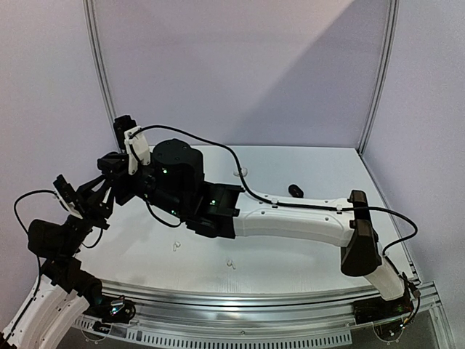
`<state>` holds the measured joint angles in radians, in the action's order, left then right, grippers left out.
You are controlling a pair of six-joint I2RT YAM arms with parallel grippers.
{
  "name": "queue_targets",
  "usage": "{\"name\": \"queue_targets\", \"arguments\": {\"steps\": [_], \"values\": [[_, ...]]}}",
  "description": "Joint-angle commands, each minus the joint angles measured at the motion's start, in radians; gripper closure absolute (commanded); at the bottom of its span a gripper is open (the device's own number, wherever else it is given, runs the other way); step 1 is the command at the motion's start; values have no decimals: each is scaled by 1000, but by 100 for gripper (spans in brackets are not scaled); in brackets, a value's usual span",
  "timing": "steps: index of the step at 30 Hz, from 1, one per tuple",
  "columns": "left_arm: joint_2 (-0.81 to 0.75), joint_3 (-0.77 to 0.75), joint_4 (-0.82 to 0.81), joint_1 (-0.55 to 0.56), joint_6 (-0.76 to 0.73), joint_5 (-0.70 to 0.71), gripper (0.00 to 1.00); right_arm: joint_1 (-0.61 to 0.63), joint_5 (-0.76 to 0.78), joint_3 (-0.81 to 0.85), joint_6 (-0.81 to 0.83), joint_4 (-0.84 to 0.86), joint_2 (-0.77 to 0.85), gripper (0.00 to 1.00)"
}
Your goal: Insert the wireless bluetooth earbuds into the charging case
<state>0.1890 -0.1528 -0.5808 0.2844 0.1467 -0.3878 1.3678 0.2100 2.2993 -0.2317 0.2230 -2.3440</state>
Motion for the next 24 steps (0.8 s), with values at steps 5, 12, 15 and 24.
{"name": "queue_targets", "arguments": {"steps": [5,12,15,24], "values": [[-16,-16,-29,9,6,27,100,7,-1,-26,-11,4,52,100],[-16,-14,-27,9,6,24,100,9,22,-45,-5,2,70,100],[-16,-14,-27,10,6,23,100,10,25,-46,1,2,75,100],[-15,-13,-26,9,4,17,100,14,24,-36,22,25,81,100]]}}
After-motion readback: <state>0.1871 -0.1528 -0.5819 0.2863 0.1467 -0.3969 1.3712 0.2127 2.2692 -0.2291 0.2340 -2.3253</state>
